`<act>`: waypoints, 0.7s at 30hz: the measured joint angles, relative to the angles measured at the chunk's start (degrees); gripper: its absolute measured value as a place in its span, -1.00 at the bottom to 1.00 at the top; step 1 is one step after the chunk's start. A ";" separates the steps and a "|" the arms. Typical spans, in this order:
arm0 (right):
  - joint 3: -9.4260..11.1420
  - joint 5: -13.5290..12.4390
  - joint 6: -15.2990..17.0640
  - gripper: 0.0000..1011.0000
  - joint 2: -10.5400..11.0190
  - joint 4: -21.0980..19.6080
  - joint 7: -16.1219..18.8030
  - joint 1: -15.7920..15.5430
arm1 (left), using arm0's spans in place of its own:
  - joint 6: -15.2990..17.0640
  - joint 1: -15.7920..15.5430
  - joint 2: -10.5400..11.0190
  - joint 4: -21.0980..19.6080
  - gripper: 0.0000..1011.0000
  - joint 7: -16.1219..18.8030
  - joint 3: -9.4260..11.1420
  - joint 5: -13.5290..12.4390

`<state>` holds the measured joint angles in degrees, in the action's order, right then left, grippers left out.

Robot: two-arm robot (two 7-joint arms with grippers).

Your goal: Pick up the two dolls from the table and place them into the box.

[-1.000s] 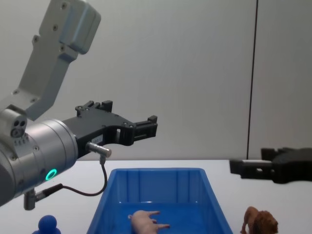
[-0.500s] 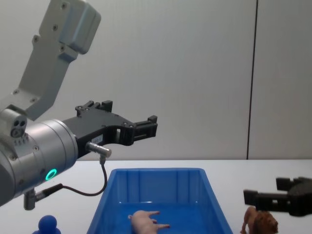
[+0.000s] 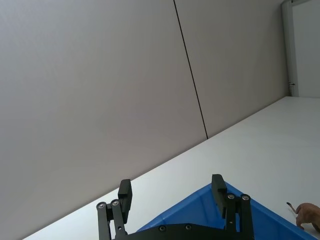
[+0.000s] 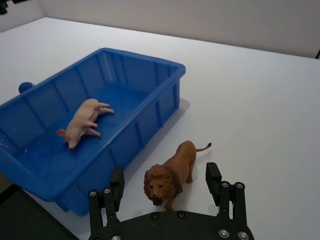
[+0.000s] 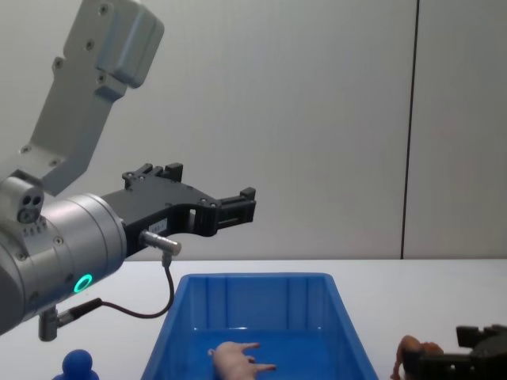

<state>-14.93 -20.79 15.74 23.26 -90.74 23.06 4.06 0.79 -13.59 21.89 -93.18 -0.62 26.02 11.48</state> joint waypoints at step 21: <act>-0.77 0.40 0.84 0.11 -1.70 3.93 -1.81 1.82 | 0.00 0.00 0.00 0.00 0.98 0.00 0.00 0.00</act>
<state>-15.70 -20.39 16.58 21.55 -86.81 21.25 5.88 0.79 -13.59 21.89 -93.17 -0.62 26.02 11.48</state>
